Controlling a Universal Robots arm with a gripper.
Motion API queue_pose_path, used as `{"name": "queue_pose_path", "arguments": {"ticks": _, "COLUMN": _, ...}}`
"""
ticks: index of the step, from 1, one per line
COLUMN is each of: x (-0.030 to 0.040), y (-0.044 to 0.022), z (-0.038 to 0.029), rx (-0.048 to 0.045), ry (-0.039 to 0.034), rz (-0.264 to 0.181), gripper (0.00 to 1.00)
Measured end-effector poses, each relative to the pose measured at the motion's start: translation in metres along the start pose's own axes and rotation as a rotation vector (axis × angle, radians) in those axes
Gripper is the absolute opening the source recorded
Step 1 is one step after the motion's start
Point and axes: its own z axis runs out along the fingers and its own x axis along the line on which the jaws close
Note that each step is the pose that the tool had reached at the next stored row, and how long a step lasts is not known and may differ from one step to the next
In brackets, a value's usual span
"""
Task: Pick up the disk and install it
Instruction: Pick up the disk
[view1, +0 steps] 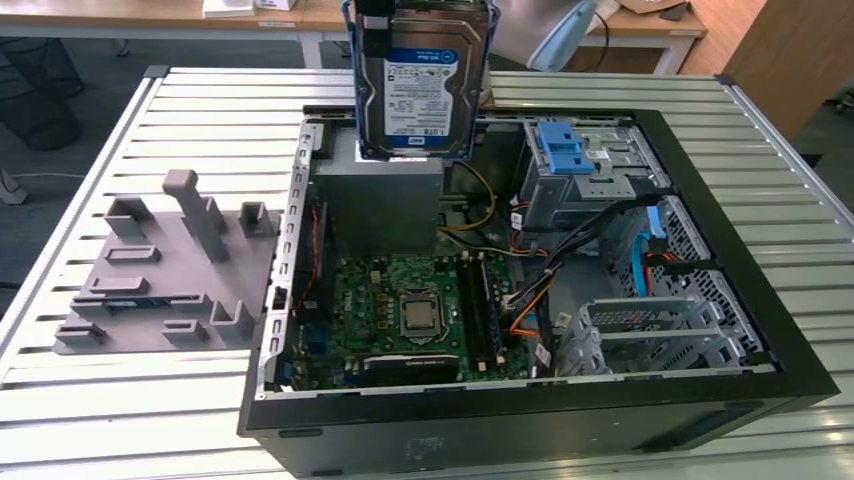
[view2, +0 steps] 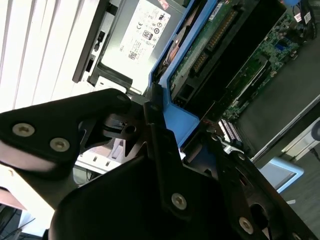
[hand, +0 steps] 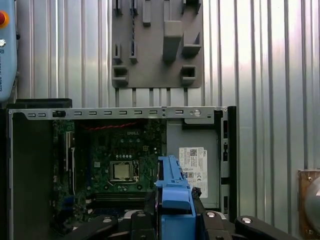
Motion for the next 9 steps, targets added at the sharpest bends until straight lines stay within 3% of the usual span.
{"name": "queue_pose_path", "arguments": {"ticks": 3, "x": 0.0034, "y": -0.0028, "z": 0.0001, "rx": 0.0, "ry": -0.0002, "rz": 0.0, "gripper": 0.36}}
{"name": "queue_pose_path", "arguments": {"ticks": 9, "x": 0.0215, "y": -0.0036, "z": 0.0009, "rx": 0.0001, "ry": -0.0001, "rz": 0.0, "gripper": 0.36}}
